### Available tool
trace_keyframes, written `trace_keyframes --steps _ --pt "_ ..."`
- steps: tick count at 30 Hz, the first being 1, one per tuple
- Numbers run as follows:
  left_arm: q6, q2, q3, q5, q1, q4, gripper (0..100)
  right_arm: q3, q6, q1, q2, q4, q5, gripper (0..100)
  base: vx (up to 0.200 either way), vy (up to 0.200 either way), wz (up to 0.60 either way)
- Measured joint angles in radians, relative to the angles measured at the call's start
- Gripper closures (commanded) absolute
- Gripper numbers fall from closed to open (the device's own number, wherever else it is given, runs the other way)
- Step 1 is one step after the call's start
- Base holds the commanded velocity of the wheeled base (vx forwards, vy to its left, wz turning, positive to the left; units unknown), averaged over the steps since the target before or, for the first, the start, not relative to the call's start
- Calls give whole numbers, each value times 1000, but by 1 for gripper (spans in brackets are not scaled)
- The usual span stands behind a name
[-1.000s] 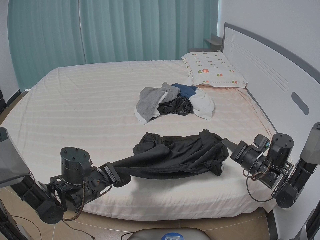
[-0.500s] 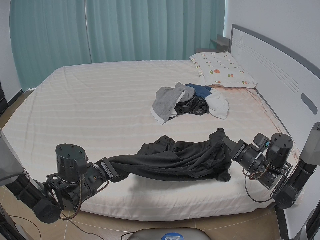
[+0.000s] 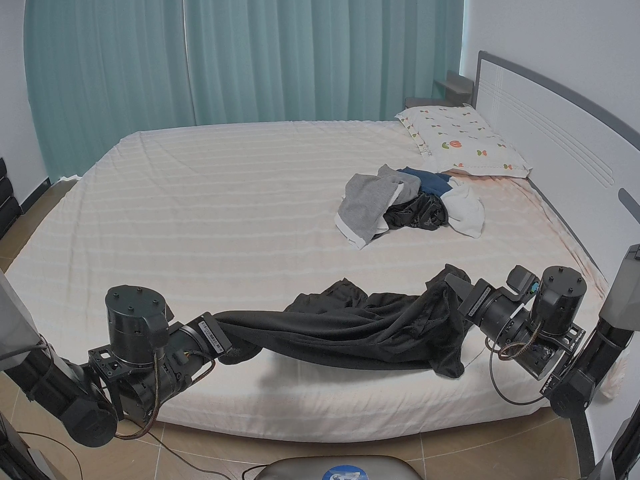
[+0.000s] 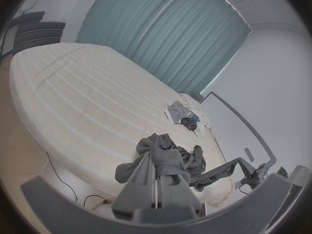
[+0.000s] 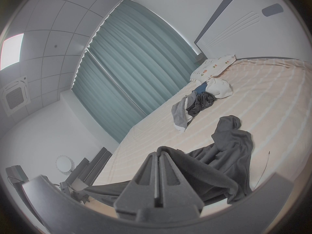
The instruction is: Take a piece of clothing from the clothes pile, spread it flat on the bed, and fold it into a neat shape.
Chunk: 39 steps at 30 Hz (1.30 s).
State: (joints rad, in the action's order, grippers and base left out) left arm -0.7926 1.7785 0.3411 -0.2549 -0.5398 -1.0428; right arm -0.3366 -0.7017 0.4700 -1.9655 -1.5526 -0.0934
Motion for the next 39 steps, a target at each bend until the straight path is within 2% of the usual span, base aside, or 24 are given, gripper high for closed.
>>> trace_keyframes --steps 39 --pt "-2 1 0 10 -1 3 100 1 -2 2 0 0 1 100 0 200 0"
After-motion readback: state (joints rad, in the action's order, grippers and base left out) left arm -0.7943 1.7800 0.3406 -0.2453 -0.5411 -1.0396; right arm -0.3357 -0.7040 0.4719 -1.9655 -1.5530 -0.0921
